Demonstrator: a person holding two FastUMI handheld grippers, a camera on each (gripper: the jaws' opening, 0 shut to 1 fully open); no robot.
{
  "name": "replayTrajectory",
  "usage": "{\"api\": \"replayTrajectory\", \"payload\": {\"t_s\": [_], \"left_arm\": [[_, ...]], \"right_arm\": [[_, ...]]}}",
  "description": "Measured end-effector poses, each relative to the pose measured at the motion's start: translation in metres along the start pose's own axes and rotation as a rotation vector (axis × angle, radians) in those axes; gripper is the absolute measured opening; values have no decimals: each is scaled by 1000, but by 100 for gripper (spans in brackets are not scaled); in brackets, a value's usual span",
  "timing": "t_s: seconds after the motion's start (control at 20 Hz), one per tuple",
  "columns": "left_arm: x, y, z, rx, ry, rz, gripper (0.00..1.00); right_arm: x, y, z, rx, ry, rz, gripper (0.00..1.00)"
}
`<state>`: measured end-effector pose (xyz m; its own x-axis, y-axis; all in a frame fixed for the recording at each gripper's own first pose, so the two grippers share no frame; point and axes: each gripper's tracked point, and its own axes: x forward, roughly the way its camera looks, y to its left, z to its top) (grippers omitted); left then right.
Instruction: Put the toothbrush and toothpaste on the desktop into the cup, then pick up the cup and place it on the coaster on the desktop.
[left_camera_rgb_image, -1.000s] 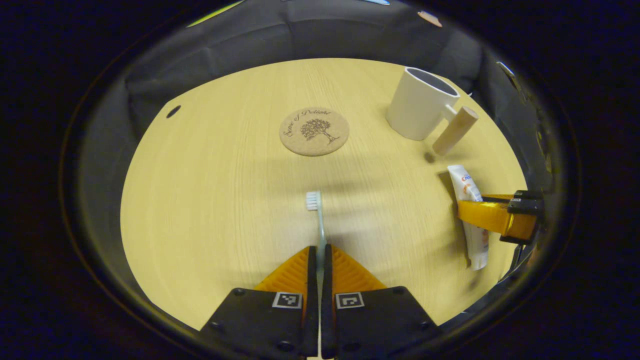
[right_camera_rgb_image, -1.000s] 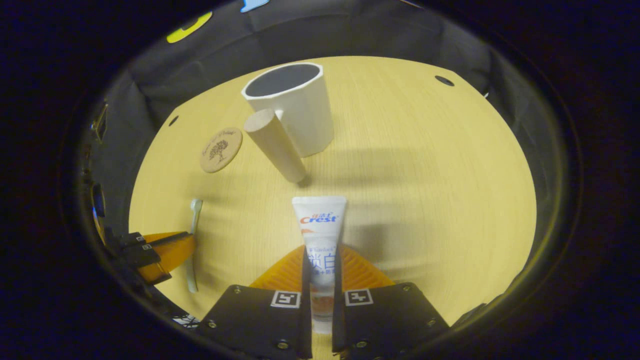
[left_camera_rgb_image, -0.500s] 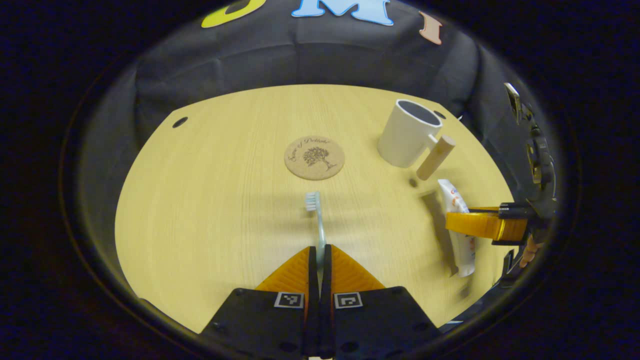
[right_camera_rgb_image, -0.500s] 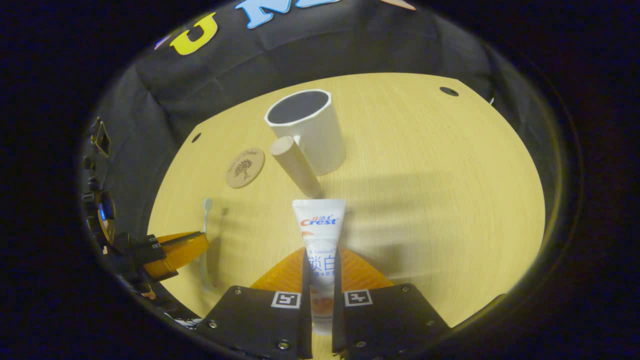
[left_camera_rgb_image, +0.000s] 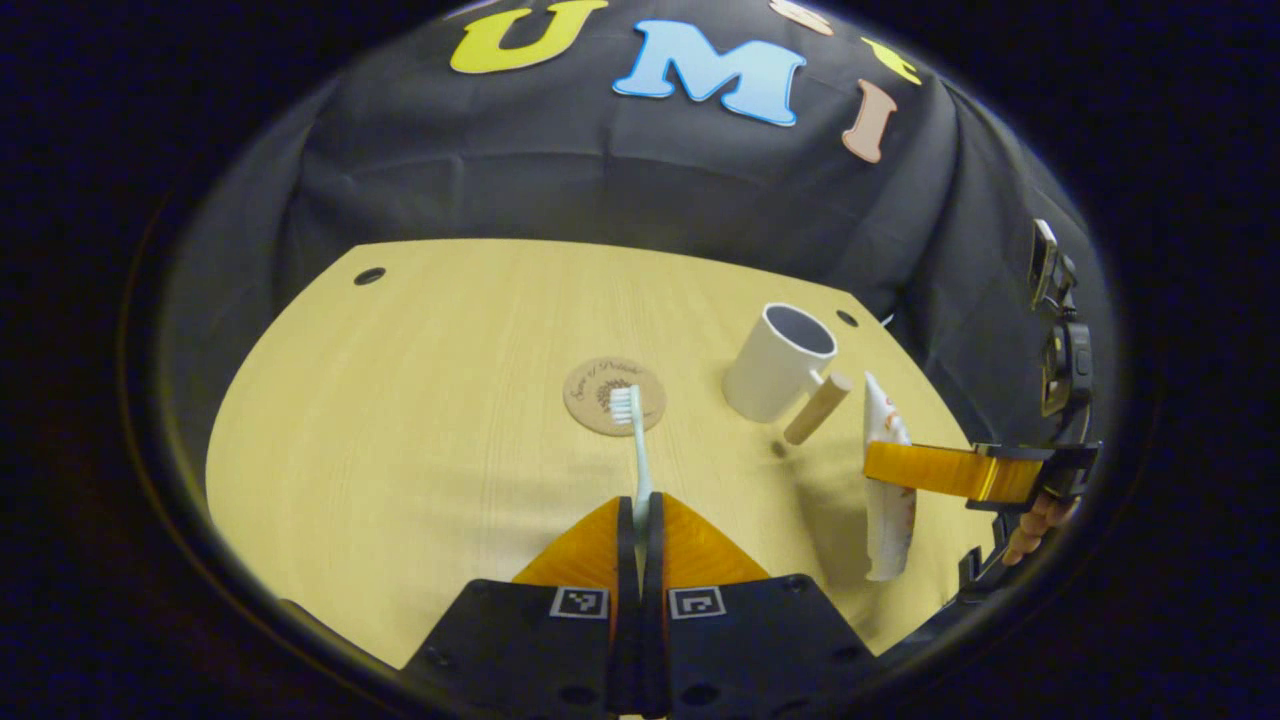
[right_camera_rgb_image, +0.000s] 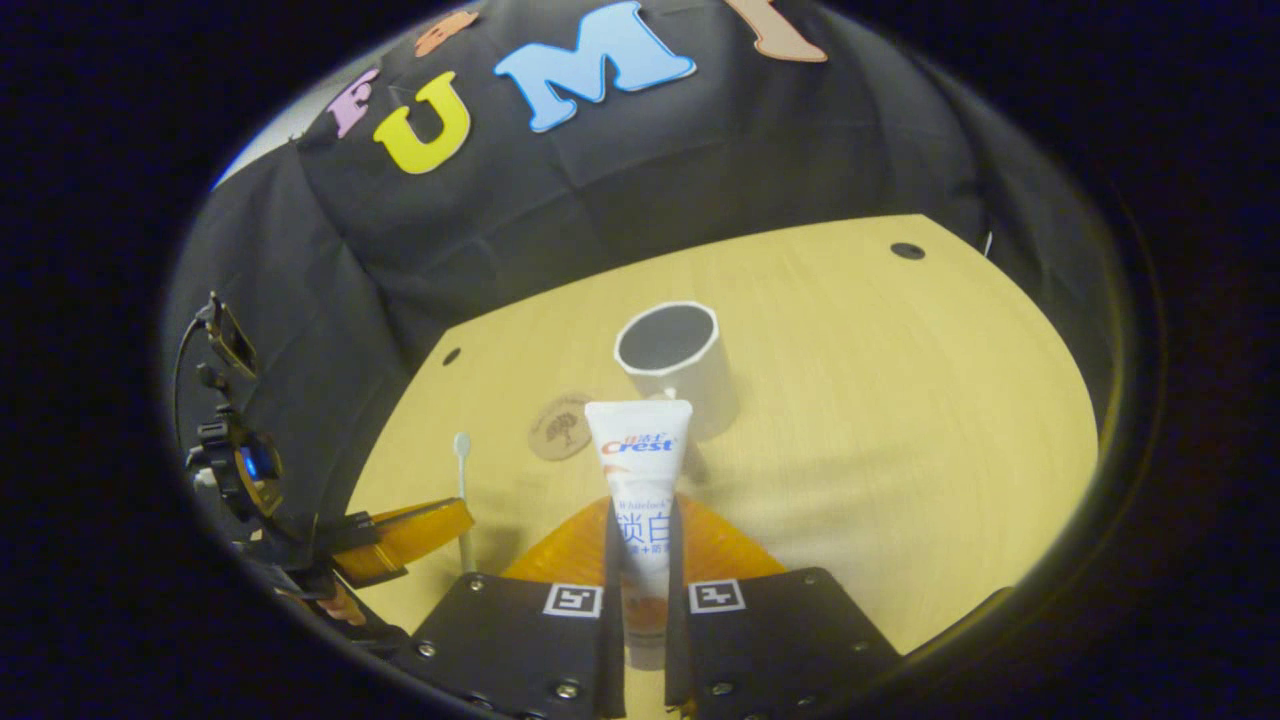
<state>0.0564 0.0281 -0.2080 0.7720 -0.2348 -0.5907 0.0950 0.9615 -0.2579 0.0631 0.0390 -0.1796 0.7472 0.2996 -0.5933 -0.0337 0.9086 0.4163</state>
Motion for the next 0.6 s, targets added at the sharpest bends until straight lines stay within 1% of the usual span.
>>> {"api": "replayTrajectory", "payload": {"t_s": [0.15, 0.3, 0.4, 0.5, 0.6], "left_arm": [[0, -6, 32, 26, -95, 2, 8], [-2, -23, 58, 58, -169, -43, 8], [-3, -31, 76, 92, -208, -59, 8], [-3, -40, 90, 107, -234, -81, 8], [-2, -44, 107, 126, -276, -86, 8]], "right_arm": [[-6, 9, 29, -37, -104, 6, 17], [-8, 21, 60, -41, -195, 12, 17], [-8, 27, 78, -56, -247, 10, 17], [-5, 35, 95, -83, -288, 22, 17], [-2, 40, 110, -91, -325, 38, 17]]}}
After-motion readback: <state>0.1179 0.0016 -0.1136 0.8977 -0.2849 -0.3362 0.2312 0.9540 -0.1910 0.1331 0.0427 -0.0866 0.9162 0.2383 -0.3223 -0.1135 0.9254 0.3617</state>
